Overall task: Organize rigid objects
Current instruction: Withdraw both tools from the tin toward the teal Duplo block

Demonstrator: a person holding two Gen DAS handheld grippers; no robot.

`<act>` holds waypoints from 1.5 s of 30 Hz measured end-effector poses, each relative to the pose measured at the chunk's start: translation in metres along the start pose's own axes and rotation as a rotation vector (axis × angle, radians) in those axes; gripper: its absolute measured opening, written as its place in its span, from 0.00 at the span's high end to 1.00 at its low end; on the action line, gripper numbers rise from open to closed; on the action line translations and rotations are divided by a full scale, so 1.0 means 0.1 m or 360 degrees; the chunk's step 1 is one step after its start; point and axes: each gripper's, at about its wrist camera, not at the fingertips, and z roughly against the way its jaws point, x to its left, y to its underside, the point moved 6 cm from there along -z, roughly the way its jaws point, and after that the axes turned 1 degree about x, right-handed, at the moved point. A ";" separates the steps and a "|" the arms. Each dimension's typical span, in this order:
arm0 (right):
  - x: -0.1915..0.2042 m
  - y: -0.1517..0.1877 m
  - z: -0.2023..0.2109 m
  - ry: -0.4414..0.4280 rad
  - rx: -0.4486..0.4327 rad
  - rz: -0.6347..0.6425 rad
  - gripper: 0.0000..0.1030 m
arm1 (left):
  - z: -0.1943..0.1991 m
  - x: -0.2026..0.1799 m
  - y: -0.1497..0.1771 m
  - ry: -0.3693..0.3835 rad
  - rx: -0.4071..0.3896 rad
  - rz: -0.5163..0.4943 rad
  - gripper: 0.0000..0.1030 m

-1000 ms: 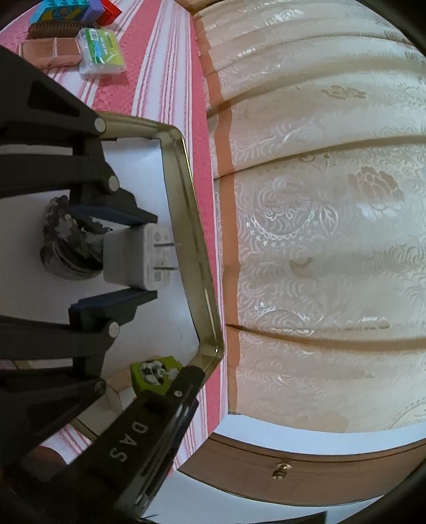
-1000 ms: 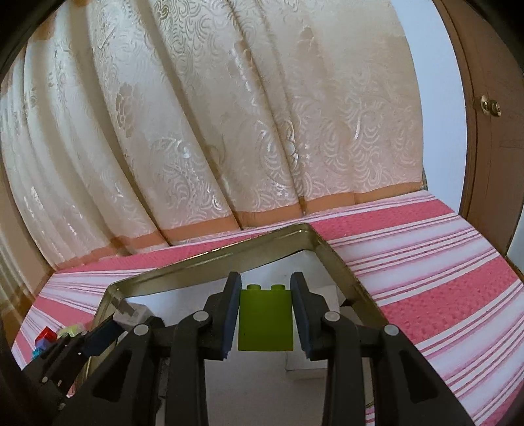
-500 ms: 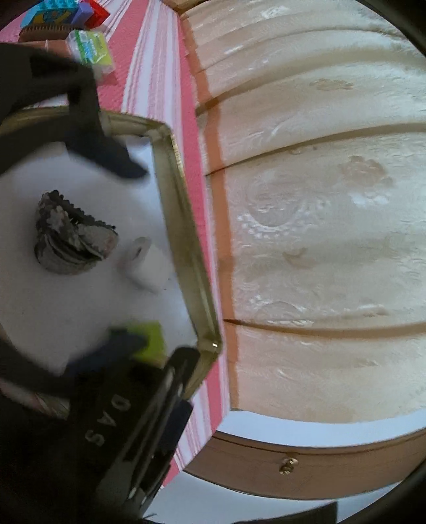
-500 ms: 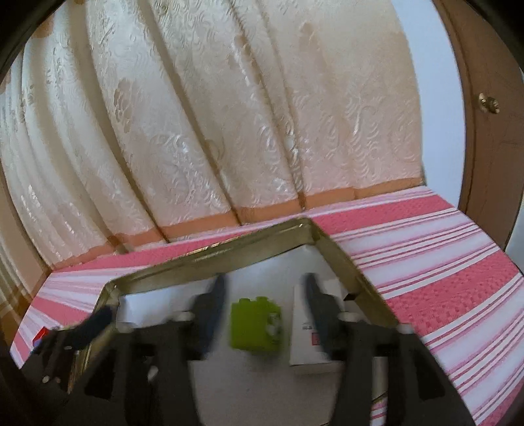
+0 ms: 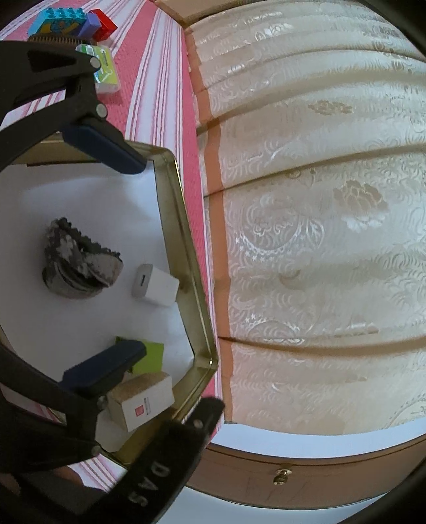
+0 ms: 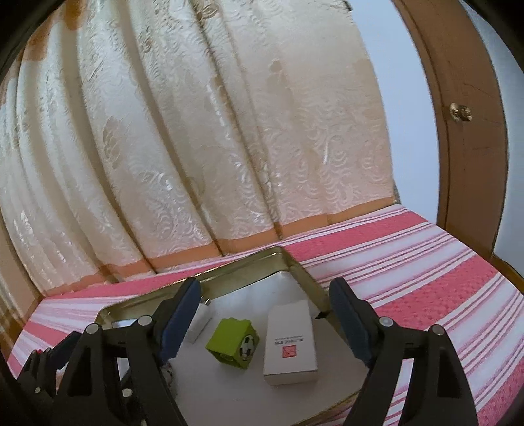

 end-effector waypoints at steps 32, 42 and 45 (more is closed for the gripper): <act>0.27 0.24 0.44 0.0119 -0.0236 0.0105 0.20 | 0.31 0.59 0.13 -0.0128 -0.0097 0.0077 0.00; 0.40 0.32 0.59 0.0104 -0.0265 0.0061 0.20 | 0.43 0.83 0.20 -0.0156 -0.0105 0.0072 0.00; 0.47 0.35 0.62 0.0093 -0.0269 0.0070 0.20 | 0.46 0.97 0.24 -0.0180 -0.0099 0.0091 0.00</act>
